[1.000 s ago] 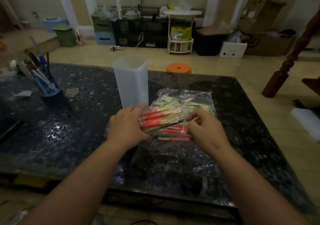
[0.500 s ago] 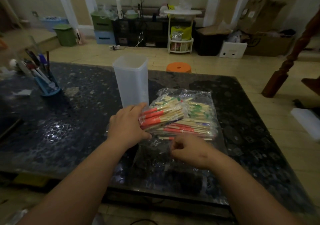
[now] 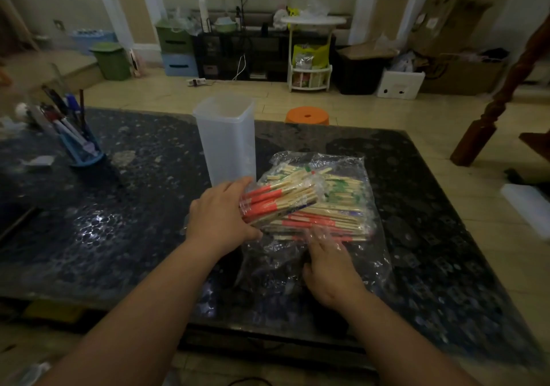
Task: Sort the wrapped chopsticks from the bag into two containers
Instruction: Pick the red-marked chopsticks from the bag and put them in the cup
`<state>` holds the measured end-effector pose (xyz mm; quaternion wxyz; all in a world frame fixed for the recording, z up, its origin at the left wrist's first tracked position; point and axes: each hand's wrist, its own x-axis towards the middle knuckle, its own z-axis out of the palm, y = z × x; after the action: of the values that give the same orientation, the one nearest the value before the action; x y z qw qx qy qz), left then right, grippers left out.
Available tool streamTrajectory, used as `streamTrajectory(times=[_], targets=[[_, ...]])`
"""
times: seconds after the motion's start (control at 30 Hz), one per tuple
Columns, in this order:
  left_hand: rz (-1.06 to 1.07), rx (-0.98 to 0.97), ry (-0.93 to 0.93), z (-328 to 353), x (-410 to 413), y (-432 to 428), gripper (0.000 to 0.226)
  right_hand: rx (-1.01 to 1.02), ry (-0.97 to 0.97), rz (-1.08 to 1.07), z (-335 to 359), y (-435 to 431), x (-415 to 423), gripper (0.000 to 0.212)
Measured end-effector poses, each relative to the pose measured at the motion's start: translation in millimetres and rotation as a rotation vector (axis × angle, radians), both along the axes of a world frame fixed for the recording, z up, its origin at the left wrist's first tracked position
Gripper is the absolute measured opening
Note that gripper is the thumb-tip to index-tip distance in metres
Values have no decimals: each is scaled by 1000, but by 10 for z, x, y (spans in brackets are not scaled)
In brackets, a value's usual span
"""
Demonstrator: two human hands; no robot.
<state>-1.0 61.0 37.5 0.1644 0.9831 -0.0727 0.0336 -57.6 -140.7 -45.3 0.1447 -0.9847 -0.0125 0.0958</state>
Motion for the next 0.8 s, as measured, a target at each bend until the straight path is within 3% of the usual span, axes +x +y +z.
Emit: streamTrajectory(times=[0.2, 0.47, 0.8], targets=[[1, -6, 12, 3, 10, 11, 109, -15, -85, -58, -25, -95, 186, 73], [-5, -19, 16, -10, 13, -9, 108, -92, -179, -124, -47, -123, 180, 53], [-21, -33, 14, -1, 6, -5, 105, -9, -87, -127, -68, -108, 214, 45]])
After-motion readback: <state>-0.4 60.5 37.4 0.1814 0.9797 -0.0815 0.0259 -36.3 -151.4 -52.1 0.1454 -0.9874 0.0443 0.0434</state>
